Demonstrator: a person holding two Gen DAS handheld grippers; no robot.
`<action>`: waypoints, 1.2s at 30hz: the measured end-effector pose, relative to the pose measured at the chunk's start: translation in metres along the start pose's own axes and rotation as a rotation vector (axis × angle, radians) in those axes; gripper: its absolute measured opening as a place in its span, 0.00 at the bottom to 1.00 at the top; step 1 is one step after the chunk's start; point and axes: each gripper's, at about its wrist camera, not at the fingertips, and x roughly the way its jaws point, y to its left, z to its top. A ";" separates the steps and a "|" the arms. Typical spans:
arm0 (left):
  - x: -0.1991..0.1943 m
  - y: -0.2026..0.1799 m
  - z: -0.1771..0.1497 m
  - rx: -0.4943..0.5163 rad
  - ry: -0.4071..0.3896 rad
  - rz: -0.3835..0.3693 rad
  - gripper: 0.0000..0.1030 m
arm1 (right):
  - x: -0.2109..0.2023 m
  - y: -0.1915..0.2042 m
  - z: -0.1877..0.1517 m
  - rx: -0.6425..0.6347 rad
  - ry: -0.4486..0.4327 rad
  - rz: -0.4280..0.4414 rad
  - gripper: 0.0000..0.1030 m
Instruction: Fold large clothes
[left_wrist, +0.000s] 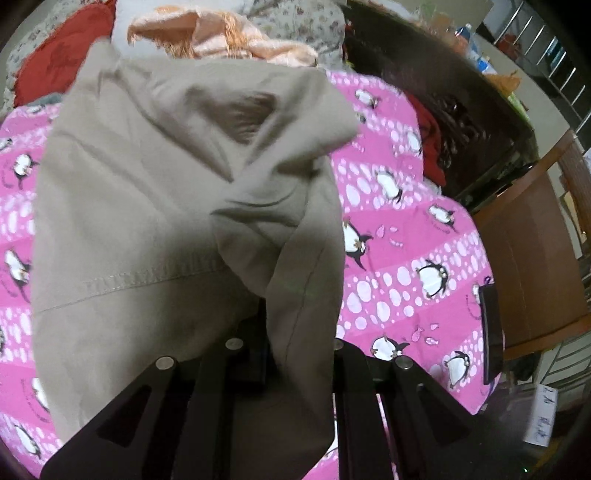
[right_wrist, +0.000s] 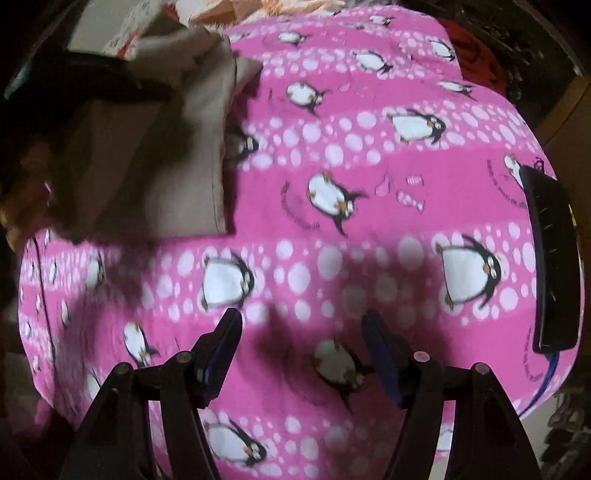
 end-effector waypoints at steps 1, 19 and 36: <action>0.008 -0.001 -0.001 -0.005 0.004 -0.010 0.09 | 0.002 -0.001 0.003 0.028 -0.008 0.021 0.68; -0.045 -0.017 -0.018 0.068 -0.017 -0.072 0.44 | 0.027 -0.005 -0.009 0.125 0.034 0.005 0.68; -0.047 0.033 -0.061 0.092 -0.015 0.043 0.71 | 0.026 -0.014 -0.012 0.143 0.029 0.019 0.69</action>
